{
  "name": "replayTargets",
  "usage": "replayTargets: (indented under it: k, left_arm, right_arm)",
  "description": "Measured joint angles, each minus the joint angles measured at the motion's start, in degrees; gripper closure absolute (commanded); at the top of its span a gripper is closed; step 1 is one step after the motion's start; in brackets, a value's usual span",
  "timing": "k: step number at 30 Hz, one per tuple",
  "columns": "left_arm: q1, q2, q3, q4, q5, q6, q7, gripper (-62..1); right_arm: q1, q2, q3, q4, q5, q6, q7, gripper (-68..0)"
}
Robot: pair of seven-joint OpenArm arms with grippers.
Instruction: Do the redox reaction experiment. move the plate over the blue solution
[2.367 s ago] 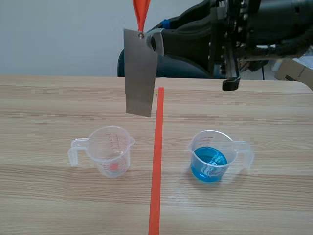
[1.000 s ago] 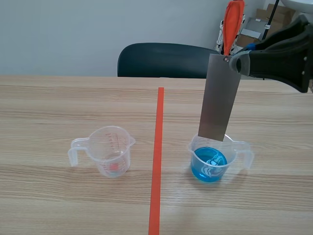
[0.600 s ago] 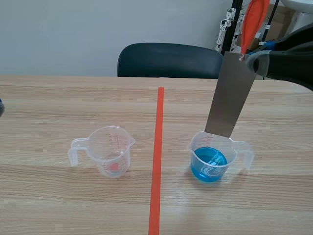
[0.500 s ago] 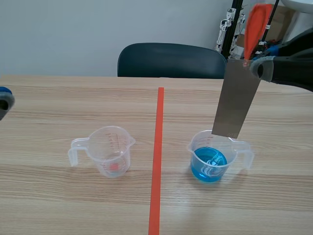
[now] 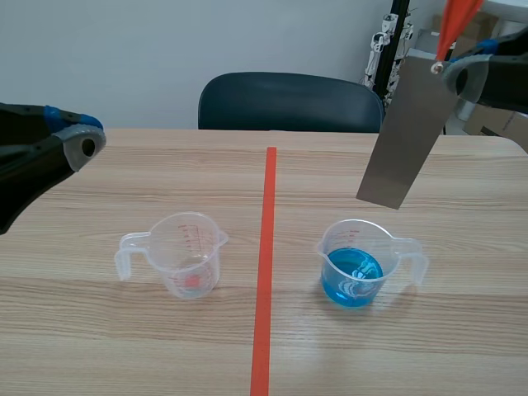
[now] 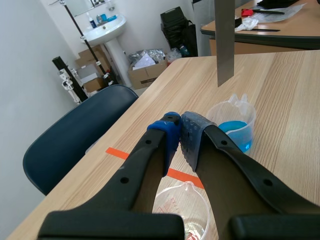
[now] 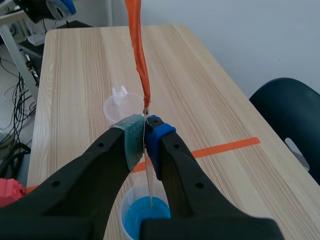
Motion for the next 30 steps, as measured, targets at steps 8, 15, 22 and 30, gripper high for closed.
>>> replayTargets:
  k: [8, 15, 22, 30]
  left_arm:
    - [-8.87, 0.0, 6.4, 0.0, 0.33, -1.4, 4.74, -4.0]
    - [-15.74, 0.22, 12.41, 0.0, 2.34, -1.42, 9.07, -4.0]
    - [-21.55, 5.77, 17.88, -0.02, 8.83, -1.01, 15.19, -4.0]
    - [-26.32, 13.94, 20.72, -2.34, 18.62, -1.05, 19.45, -4.0]
  right_arm:
    - [0.15, 1.49, 0.0, 0.0, 1.86, 0.0, -0.33, -0.6]
    - [0.15, 1.46, 0.0, 0.0, 10.56, 0.0, -8.35, -0.6]
    - [0.15, 1.44, 0.0, 0.0, 17.57, -0.02, -14.56, -0.6]
    - [0.15, 1.44, 0.0, 1.68, 20.96, 0.0, -19.76, -0.6]
